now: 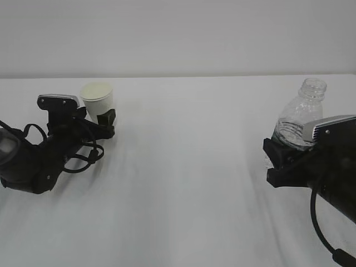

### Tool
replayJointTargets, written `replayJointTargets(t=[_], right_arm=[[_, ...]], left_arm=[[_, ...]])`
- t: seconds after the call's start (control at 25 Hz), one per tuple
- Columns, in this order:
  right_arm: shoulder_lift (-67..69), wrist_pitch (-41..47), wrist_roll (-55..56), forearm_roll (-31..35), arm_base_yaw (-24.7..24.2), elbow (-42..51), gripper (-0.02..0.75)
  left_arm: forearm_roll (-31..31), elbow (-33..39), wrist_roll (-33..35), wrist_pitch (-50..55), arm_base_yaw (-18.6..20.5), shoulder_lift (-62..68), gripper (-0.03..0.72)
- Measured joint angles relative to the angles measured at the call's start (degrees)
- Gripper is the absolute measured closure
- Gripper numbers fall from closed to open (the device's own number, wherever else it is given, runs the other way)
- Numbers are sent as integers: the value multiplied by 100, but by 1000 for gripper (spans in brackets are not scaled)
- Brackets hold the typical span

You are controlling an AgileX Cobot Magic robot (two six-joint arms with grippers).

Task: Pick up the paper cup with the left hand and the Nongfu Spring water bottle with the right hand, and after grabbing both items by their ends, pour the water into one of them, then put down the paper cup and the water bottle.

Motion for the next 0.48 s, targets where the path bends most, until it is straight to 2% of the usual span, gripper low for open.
replayJointTargets(t=[0.32,0.48], right_arm=[[0,0,0,0,0,0,332],[0,0,0,0,0,0,332]], left_arm=[[81,-413,0,0,65,338,76],[325,-536,0,0,65,361,76]])
